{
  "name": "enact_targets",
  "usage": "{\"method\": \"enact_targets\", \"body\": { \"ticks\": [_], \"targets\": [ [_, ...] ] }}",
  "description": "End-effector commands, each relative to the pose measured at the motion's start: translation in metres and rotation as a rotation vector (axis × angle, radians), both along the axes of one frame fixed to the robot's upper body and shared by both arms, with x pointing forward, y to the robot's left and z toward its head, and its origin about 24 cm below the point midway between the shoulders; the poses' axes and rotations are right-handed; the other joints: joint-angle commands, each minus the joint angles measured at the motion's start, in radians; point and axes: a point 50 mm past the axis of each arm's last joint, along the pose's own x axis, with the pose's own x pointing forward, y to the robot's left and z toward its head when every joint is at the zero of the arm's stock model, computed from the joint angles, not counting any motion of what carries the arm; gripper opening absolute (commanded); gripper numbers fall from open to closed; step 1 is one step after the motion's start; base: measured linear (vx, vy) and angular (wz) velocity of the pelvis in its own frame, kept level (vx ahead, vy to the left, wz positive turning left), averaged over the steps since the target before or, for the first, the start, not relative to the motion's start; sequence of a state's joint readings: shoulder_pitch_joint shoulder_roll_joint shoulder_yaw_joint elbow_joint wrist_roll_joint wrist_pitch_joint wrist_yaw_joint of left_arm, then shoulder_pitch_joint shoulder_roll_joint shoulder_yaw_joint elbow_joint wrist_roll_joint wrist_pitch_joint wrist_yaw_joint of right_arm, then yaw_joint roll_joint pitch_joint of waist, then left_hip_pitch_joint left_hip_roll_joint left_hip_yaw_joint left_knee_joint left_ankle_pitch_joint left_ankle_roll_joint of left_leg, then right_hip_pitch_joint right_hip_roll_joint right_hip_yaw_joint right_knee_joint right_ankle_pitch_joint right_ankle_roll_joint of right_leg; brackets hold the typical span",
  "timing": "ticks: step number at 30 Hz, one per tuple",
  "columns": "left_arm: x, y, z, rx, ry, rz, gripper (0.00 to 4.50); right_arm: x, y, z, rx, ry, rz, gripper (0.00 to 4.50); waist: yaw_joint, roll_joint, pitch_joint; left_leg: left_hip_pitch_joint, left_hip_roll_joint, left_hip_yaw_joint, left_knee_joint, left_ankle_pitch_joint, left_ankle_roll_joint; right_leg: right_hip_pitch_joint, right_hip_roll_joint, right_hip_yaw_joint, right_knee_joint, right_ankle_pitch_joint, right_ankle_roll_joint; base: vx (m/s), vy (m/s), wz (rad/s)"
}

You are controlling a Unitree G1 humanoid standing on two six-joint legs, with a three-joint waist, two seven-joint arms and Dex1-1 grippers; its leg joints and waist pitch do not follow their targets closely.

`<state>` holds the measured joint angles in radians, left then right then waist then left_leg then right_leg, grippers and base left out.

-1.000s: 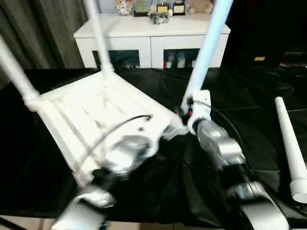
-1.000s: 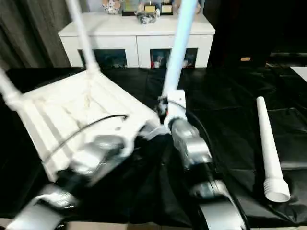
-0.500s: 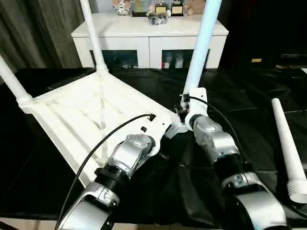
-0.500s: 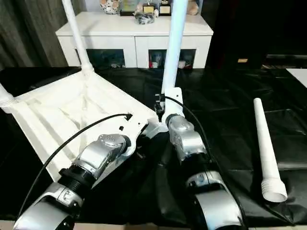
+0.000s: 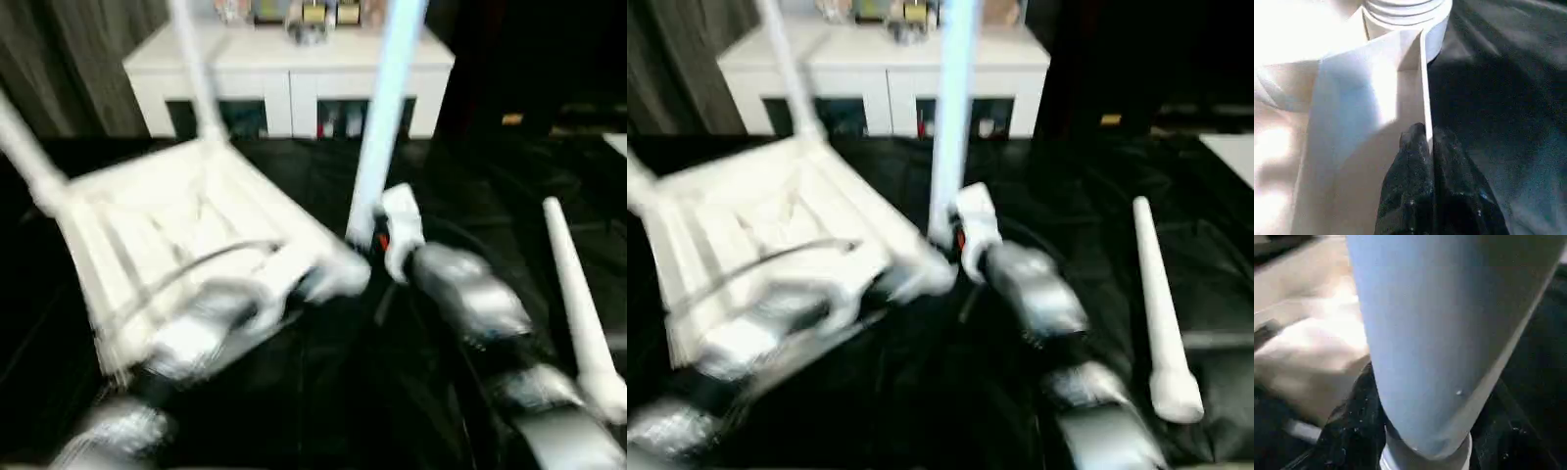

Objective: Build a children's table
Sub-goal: Rotate leg to tighten

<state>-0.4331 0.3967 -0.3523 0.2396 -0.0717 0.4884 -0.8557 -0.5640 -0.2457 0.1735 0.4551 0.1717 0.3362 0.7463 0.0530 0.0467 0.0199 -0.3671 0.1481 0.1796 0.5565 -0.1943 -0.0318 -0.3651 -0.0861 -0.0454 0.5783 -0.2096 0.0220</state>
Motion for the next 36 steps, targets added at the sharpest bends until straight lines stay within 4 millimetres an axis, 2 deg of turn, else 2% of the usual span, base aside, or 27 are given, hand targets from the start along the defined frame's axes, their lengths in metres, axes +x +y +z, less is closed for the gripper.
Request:
{"method": "enact_targets", "body": {
  "ticks": [1, 3, 4, 5, 6, 7, 8, 9, 11, 13, 16, 18, 20, 22, 23, 25, 27, 28, 29, 30, 33, 35, 36],
  "targets": [
    [-0.011, -0.016, 0.024, -0.101, -0.026, -0.209, 0.0, -0.033, -0.01, -0.058, -0.105, 0.298, 0.086, 1.86, 0.003, 0.003, -0.039, 0.007, 0.084, -0.034, -0.072, -0.21, 0.021, 0.019, -0.066, 0.04, -0.052, -0.051, -0.231, 0.091, -0.025, -0.05],
    [-0.018, -0.008, 0.03, -0.113, -0.006, -0.256, 0.0, -0.041, -0.019, -0.057, -0.115, 0.303, 0.166, 1.86, 0.004, 0.002, -0.042, 0.006, 0.083, -0.029, -0.064, -0.145, 0.042, 0.022, -0.064, 0.039, -0.042, 0.069, -0.255, 0.088, -0.013, -0.05],
    [-0.021, -0.003, 0.033, -0.121, 0.01, -0.274, 0.0, -0.047, -0.024, -0.055, -0.118, 0.304, 0.221, 1.86, 0.01, 0.006, -0.048, 0.012, 0.08, -0.025, -0.047, -0.05, 0.071, 0.023, -0.056, 0.035, -0.027, 0.231, -0.275, 0.096, 0.001, 0.0],
    [-0.024, 0.0, 0.036, -0.121, 0.018, -0.288, 0.0, -0.052, -0.028, -0.054, -0.118, 0.31, 0.269, 1.86, 0.014, 0.005, -0.049, 0.017, 0.08, -0.022, -0.043, -0.03, 0.078, 0.021, -0.053, 0.035, -0.024, 0.27, -0.282, 0.089, 0.01, 0.07],
    [-0.027, 0.004, 0.037, -0.12, 0.035, -0.303, 0.0, -0.057, -0.032, -0.053, -0.119, 0.318, 0.31, 1.86, 0.019, 0.003, -0.052, 0.017, 0.076, -0.02, -0.033, 0.02, 0.099, 0.024, -0.05, 0.035, -0.015, 0.351, -0.288, 0.089, 0.01, 0.07],
    [-0.029, 0.008, 0.038, -0.116, 0.051, -0.317, 0.0, -0.062, -0.036, -0.051, -0.122, 0.33, 0.35, 1.86, 0.028, 0.003, -0.053, 0.013, 0.077, -0.023, -0.03, 0.05, 0.114, 0.03, -0.05, 0.032, -0.011, 0.381, -0.281, 0.068, 0.012, 0.05],
    [-0.03, 0.009, 0.038, -0.114, 0.055, -0.321, 0.0, -0.063, -0.037, -0.051, -0.124, 0.333, 0.36, 1.86, 0.032, 0.003, -0.053, 0.015, 0.078, -0.022, -0.028, 0.052, 0.119, 0.027, -0.05, 0.032, -0.011, 0.378, -0.277, 0.0, 0.0, 0.0],
    [-0.031, 0.01, 0.038, -0.112, 0.063, -0.326, 0.0, -0.065, -0.039, -0.051, -0.126, 0.338, 0.374, 1.86, 0.037, 0.005, -0.051, 0.017, 0.079, -0.021, -0.029, 0.033, 0.119, 0.023, -0.05, 0.03, -0.013, 0.342, -0.276, 0.0, 0.0, 0.0],
    [-0.033, 0.014, 0.038, -0.101, 0.074, -0.338, 0.0, -0.07, -0.042, -0.051, -0.144, 0.35, 0.419, 1.86, 0.038, 0.007, -0.05, 0.018, 0.083, -0.024, -0.035, -0.007, 0.102, 0.024, -0.051, 0.029, -0.016, 0.261, -0.279, 0.0, 0.0, 0.0],
    [-0.032, 0.015, 0.038, -0.095, 0.069, -0.333, 0.0, -0.07, -0.042, -0.051, -0.15, 0.352, 0.425, 1.86, 0.035, 0.01, -0.04, 0.022, 0.088, -0.025, -0.05, -0.124, 0.054, 0.022, -0.053, 0.032, -0.029, 0.108, -0.276, 0.0, 0.0, 0.0],
    [-0.031, 0.015, 0.037, -0.087, 0.064, -0.328, 0.0, -0.071, -0.04, -0.052, -0.155, 0.351, 0.419, 1.86, 0.029, 0.008, -0.034, 0.023, 0.088, -0.027, -0.062, -0.226, 0.005, 0.022, -0.056, 0.037, -0.038, -0.012, -0.267, -0.055, 0.008, 0.01],
    [-0.031, 0.015, 0.037, -0.078, 0.058, -0.32, 0.0, -0.07, -0.039, -0.054, -0.162, 0.349, 0.407, 1.86, 0.025, 0.007, -0.023, 0.025, 0.087, -0.028, -0.072, -0.342, -0.039, 0.017, -0.058, 0.043, -0.05, -0.16, -0.245, -0.051, -0.002, -0.01],
    [-0.029, 0.016, 0.034, -0.059, 0.045, -0.294, 0.0, -0.068, -0.039, -0.059, -0.199, 0.332, 0.36, 1.86, 0.023, 0.005, -0.018, 0.029, 0.086, -0.031, -0.075, -0.4, -0.061, 0.013, -0.063, 0.049, -0.059, -0.26, -0.224, 0.0, 0.0, 0.0],
    [-0.027, 0.016, 0.032, -0.047, 0.032, -0.268, 0.0, -0.064, -0.039, -0.062, -0.219, 0.315, 0.301, 1.86, 0.022, 0.002, -0.017, 0.031, 0.084, -0.033, -0.075, -0.41, -0.07, 0.008, -0.067, 0.055, -0.067, -0.322, -0.202, 0.0, 0.0, 0.0],
    [-0.022, 0.016, 0.029, -0.028, 0.006, -0.218, 0.0, -0.057, -0.04, -0.065, -0.242, 0.295, 0.206, 1.86, 0.022, 0.0, -0.016, 0.03, 0.084, -0.034, -0.075, -0.413, -0.071, 0.008, -0.067, 0.055, -0.068, -0.336, -0.196, 0.0, 0.0, 0.0],
    [-0.016, 0.015, 0.026, -0.013, -0.017, -0.144, 0.0, -0.052, -0.04, -0.069, -0.254, 0.286, 0.114, 1.86, 0.012, -0.001, -0.008, 0.03, 0.082, -0.043, -0.081, -0.472, -0.089, 0.006, -0.07, 0.053, -0.076, -0.455, -0.165, 0.0, 0.0, 0.0],
    [-0.009, 0.01, 0.022, -0.01, -0.03, -0.053, 0.0, -0.046, -0.039, -0.073, -0.265, 0.285, 0.005, 1.86, 0.0, -0.001, -0.006, 0.034, 0.08, -0.049, -0.083, -0.519, -0.106, 0.001, -0.067, 0.05, -0.079, -0.493, -0.151, 0.0, 0.0, 0.0],
    [-0.009, 0.01, 0.022, -0.01, -0.03, -0.053, 0.0, -0.046, -0.039, -0.073, -0.265, 0.285, 0.005, 1.86, -0.006, 0.0, -0.008, 0.039, 0.08, -0.052, -0.082, -0.545, -0.108, -0.003, -0.068, 0.05, -0.082, -0.511, -0.145, 0.0, 0.0, 0.0],
    [-0.007, 0.007, 0.02, -0.006, -0.031, -0.015, 0.0, -0.044, -0.038, -0.075, -0.273, 0.282, -0.043, 1.86, -0.008, 0.0, -0.009, 0.038, 0.08, -0.053, -0.081, -0.552, -0.108, -0.002, -0.068, 0.05, -0.082, -0.511, -0.144, 0.0, 0.0, 0.0],
    [-0.004, 0.002, 0.017, -0.003, -0.031, 0.039, 0.0, -0.041, -0.037, -0.077, -0.272, 0.283, -0.113, 1.86, -0.014, -0.001, -0.007, 0.033, 0.079, -0.055, -0.084, -0.552, -0.107, 0.0, -0.067, 0.049, -0.082, -0.501, -0.142, 0.0, 0.0, 0.0],
    [-0.001, -0.008, 0.013, -0.013, -0.018, 0.12, 0.0, -0.036, -0.034, -0.081, -0.263, 0.293, -0.232, 1.86, -0.027, -0.006, -0.008, 0.036, 0.075, -0.055, -0.081, -0.577, -0.103, -0.007, -0.065, 0.047, -0.088, -0.529, -0.131, 0.0, 0.0, 0.0],
    [0.001, -0.024, 0.01, -0.033, 0.001, 0.187, 0.0, -0.029, -0.032, -0.086, -0.249, 0.306, -0.382, 1.86, -0.031, -0.005, -0.007, 0.028, 0.073, -0.059, -0.081, -0.563, -0.1, -0.005, -0.068, 0.045, -0.091, -0.543, -0.124, 0.0, 0.0, 0.0],
    [0.004, -0.036, 0.009, -0.04, -0.005, 0.217, 0.0, -0.026, -0.029, -0.089, -0.242, 0.321, -0.471, 1.86, -0.035, -0.009, -0.007, 0.026, 0.072, -0.06, -0.083, -0.561, -0.099, -0.004, -0.068, 0.042, -0.094, -0.554, -0.116, 0.0, 0.0, 0.0]
  ]
}}
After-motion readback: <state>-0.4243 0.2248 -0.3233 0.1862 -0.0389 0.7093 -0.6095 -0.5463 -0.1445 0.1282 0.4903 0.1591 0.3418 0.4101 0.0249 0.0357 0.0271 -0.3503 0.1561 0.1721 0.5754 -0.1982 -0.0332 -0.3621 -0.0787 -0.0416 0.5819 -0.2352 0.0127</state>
